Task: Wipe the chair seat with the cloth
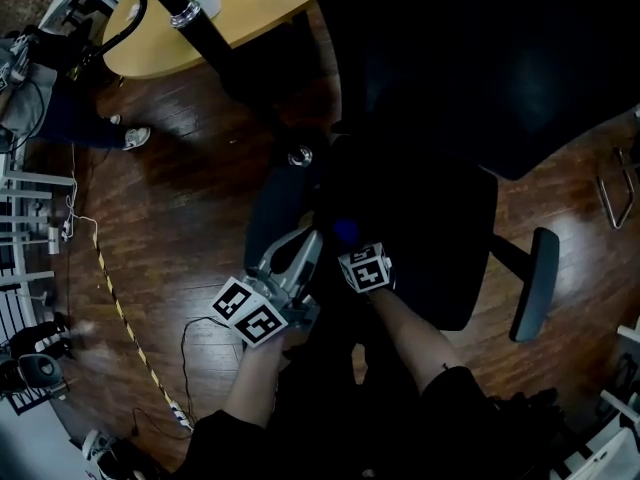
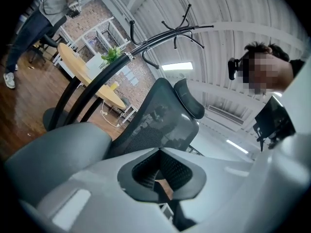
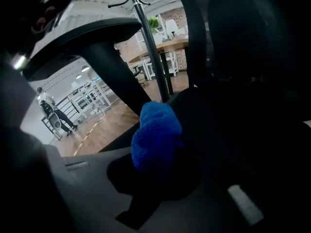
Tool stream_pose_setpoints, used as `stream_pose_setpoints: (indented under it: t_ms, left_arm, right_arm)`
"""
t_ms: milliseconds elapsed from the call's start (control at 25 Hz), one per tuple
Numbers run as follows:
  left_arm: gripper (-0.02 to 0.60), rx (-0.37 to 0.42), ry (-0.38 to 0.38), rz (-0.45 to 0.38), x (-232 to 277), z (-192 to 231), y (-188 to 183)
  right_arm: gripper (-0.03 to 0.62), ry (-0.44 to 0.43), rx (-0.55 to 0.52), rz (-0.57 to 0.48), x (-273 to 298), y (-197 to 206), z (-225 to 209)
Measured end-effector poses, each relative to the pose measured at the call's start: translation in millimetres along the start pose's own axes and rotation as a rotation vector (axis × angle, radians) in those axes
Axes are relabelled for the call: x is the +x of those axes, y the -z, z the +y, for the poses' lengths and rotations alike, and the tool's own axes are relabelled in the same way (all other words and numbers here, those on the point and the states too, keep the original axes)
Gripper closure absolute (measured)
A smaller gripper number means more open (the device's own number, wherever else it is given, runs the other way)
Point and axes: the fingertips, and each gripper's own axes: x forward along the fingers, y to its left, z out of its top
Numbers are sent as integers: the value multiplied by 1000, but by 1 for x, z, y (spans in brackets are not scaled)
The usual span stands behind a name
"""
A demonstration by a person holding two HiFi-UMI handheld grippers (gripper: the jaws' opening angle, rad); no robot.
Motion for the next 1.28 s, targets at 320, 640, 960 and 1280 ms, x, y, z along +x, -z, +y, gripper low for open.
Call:
stream_pose_setpoints:
  t_ms: [320,640,960,1280]
  left_arm:
    - [590,11,47,60,25,-12,15]
    - [589,-8,105,103,63,-27,33]
    - [589,-7,137,132,76,-37,40]
    - [589,-2,108,87,58,-31,27]
  right_arm:
    - [557,188,111,24,-54,56,-98]
    - [557,460,265,-9,-164,120,-209]
    - [557,514,336,-8,-189,140,-229]
    - [557,426,298,-102,-159,94,-188]
